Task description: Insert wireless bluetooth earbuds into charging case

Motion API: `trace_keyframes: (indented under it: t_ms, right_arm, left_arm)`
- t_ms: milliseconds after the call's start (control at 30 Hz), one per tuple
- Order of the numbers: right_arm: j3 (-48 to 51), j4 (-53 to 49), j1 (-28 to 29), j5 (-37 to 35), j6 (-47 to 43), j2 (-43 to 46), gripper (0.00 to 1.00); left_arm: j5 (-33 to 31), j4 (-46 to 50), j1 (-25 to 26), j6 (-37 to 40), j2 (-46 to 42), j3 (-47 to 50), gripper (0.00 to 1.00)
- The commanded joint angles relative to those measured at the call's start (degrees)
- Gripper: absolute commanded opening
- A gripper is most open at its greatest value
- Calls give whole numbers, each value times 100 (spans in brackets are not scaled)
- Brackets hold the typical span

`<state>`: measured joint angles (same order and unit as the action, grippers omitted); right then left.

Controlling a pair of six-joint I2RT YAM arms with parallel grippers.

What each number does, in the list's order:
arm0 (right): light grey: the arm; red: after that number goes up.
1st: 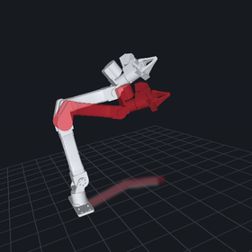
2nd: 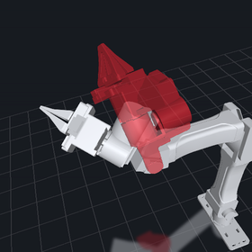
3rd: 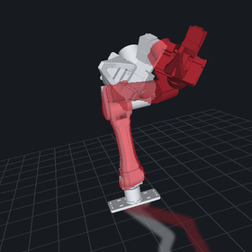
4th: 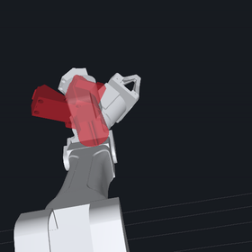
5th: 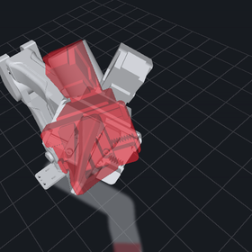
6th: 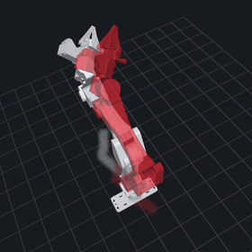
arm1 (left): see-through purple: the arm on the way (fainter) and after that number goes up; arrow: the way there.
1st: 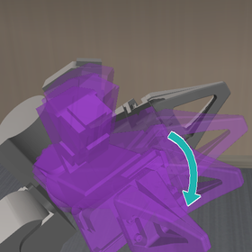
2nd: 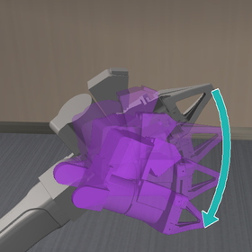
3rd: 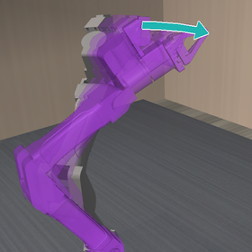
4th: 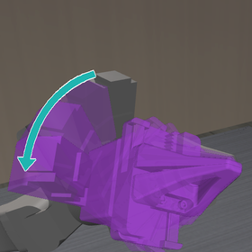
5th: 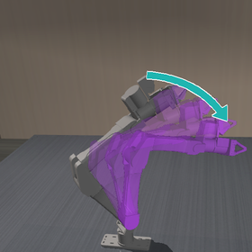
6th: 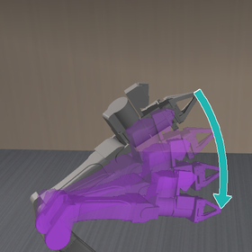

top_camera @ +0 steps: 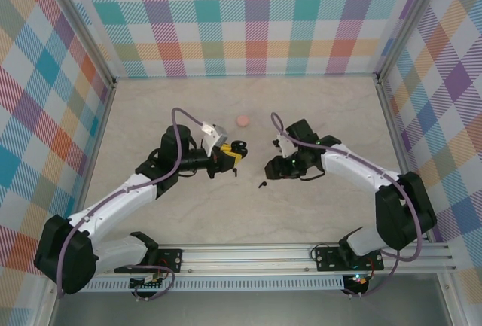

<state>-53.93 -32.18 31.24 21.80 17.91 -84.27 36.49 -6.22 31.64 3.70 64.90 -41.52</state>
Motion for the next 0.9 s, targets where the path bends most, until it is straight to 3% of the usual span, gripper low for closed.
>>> trace_keyframes:
  t_ms: [0,333,867]
  right_arm:
    - [137,387,194,221,351,-239,42]
    - [26,702,409,22,720,-1098,34]
    - [-401,698,418,-481,933,-1784,34]
  left_arm:
    - [-130,-186,114,-195,-304,127,20]
    - [-273,-88,115,-219,-595,329,21]
    - [-301,-26,115,-197,-581,342,21]
